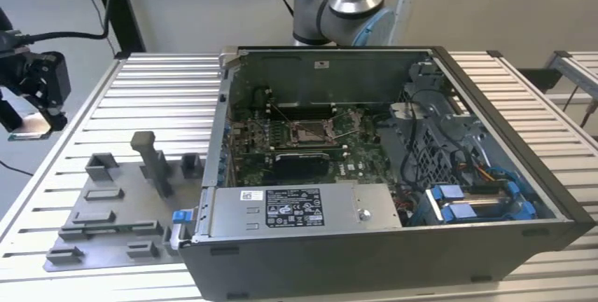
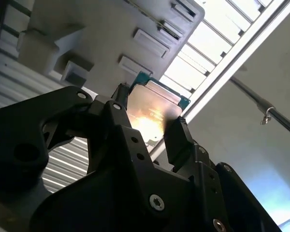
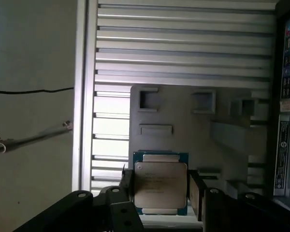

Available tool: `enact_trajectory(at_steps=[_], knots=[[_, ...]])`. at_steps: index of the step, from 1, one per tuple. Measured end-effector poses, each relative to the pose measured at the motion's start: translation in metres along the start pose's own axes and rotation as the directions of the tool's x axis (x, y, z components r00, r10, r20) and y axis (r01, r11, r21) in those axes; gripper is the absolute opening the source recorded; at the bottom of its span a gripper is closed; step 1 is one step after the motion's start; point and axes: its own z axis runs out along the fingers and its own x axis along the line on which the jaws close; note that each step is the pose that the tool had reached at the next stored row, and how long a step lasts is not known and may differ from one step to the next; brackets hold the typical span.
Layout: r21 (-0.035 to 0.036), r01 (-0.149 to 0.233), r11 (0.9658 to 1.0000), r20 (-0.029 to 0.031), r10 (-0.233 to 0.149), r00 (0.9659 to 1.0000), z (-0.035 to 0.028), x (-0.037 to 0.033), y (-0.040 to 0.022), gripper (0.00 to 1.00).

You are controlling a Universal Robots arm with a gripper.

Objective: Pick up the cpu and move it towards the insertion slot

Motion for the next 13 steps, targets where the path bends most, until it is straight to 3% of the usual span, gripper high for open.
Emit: enact_trajectory(at_steps=[5,13], knots=[[0.0000,0.000,1.0000,-0.0001,0.000,1.0000,-0.0112,0.0000,0.0004,0.00],[-0.0015,0.000,1.0000,0.0001,0.000,1.0000,-0.0119,0.0000,0.0004,0.00]])
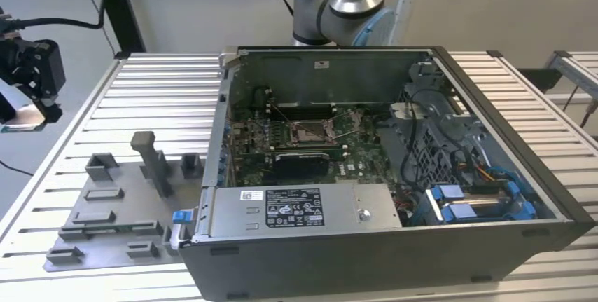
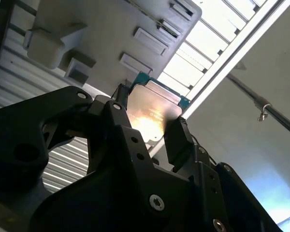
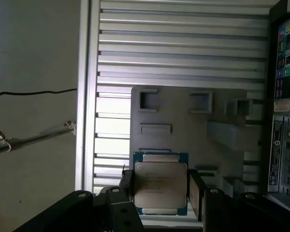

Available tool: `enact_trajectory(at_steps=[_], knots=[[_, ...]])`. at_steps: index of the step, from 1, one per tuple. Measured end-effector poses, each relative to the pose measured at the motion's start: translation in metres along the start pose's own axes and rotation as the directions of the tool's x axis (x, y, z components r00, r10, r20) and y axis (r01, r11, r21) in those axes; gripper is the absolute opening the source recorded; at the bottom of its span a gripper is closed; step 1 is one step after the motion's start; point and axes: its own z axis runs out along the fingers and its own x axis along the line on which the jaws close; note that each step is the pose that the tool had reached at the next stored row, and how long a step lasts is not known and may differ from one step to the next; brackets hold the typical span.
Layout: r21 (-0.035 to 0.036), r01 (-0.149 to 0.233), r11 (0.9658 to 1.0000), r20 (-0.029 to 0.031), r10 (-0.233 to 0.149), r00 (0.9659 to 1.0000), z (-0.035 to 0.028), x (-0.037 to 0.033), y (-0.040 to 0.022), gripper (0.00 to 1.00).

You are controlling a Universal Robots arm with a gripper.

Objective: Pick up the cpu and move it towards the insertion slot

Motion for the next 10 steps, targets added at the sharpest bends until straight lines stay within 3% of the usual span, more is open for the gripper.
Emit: enact_trajectory(at_steps=[4,10], knots=[[-0.0009,0.000,1.0000,0.0000,0.000,1.0000,-0.0001,-0.0041,-0.0001,0.00],[-0.0024,0.000,1.0000,0.0001,0.000,1.0000,0.0000,-0.0158,-0.0005,0.00]])
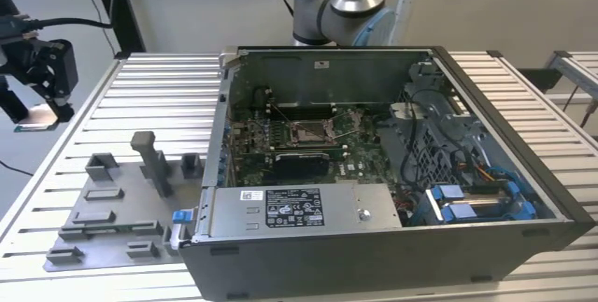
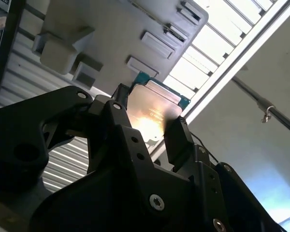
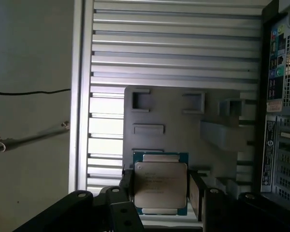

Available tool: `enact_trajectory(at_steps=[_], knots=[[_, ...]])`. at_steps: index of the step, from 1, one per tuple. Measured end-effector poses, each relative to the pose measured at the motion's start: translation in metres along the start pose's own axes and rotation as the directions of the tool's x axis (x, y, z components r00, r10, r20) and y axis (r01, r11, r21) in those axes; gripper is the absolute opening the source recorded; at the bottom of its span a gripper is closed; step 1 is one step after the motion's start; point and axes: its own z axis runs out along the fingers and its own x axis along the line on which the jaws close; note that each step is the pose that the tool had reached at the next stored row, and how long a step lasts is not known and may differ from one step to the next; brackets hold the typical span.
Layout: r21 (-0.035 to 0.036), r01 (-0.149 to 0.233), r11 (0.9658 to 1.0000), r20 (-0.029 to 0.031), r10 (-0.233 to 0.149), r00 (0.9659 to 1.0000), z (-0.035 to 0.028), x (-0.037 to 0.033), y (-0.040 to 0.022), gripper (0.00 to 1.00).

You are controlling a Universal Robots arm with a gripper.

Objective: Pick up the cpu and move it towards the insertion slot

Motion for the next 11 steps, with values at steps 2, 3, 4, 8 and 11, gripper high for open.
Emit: enact_trajectory(at_steps=[2,3,4,8,11], knots=[[-0.0004,0.000,1.0000,0.0000,0.000,1.0000,-0.0001,-0.0037,-0.0001,0.00],[-0.0006,0.000,1.0000,0.0000,0.000,1.0000,-0.0001,-0.0054,-0.0001,0.00],[-0.0009,0.000,1.0000,0.0000,0.000,1.0000,-0.0001,-0.0071,-0.0002,0.00],[-0.0018,0.000,1.0000,0.0000,0.000,1.0000,-0.0001,-0.0138,-0.0004,0.00],[-0.0026,0.000,1.0000,0.0001,0.000,1.0000,-0.0001,-0.0182,-0.0005,0.00]])
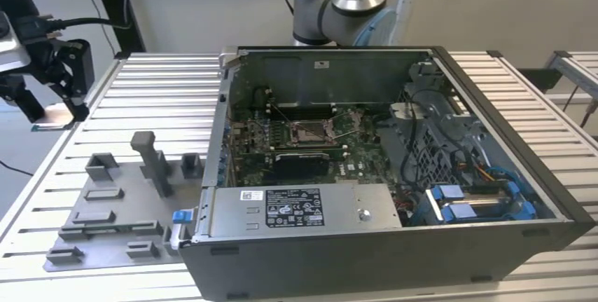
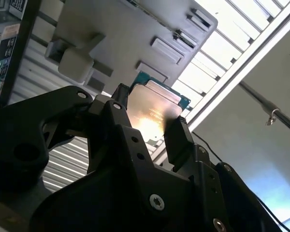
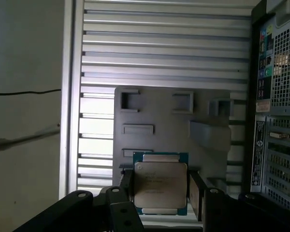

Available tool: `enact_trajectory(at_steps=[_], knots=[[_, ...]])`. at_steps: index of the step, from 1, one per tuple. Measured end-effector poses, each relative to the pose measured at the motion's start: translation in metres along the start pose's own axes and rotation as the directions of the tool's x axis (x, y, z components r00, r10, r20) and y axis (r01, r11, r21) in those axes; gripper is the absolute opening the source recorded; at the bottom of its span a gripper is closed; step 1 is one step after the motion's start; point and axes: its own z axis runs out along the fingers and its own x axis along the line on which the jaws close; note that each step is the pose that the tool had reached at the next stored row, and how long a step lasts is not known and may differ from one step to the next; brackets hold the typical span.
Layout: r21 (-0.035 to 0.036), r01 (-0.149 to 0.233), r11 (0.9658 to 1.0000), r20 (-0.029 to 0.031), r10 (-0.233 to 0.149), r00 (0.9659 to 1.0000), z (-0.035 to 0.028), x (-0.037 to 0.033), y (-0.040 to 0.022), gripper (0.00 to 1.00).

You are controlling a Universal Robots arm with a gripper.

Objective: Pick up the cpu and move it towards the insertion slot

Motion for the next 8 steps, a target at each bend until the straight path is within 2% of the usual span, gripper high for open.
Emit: enact_trajectory(at_steps=[8], knots=[[-0.0018,0.000,1.0000,0.0000,0.000,1.0000,-0.0001,-0.0114,-0.0003,0.00]])
